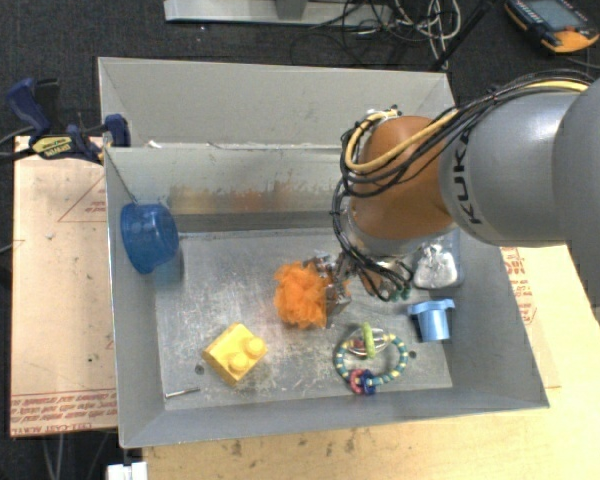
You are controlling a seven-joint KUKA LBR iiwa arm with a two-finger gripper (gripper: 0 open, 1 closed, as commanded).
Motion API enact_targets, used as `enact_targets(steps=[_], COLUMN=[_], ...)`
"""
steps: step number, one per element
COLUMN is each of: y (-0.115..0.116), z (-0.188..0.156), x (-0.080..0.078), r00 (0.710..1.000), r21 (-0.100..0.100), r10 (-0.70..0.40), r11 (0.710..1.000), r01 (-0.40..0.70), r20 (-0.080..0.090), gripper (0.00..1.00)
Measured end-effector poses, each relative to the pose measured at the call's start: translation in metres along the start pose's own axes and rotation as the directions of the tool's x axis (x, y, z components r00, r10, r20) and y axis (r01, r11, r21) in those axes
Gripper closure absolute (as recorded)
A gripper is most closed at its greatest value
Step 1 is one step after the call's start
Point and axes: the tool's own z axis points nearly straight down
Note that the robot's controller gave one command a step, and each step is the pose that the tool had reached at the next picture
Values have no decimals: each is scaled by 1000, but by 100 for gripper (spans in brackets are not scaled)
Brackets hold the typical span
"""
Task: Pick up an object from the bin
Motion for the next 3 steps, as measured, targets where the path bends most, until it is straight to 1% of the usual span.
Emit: enact_targets(steps=[1, 2, 3], y=[0, 1, 1], z=[-11, -29, -51], x=[0, 1, 0], r00=[1000, 1000, 1000], r21=[0, -1, -1], r10=[0, 0, 1], r11=[1000, 1000, 1000], r01=[0, 0, -1], r20=[0, -6, -2], gripper=[100, 100, 100])
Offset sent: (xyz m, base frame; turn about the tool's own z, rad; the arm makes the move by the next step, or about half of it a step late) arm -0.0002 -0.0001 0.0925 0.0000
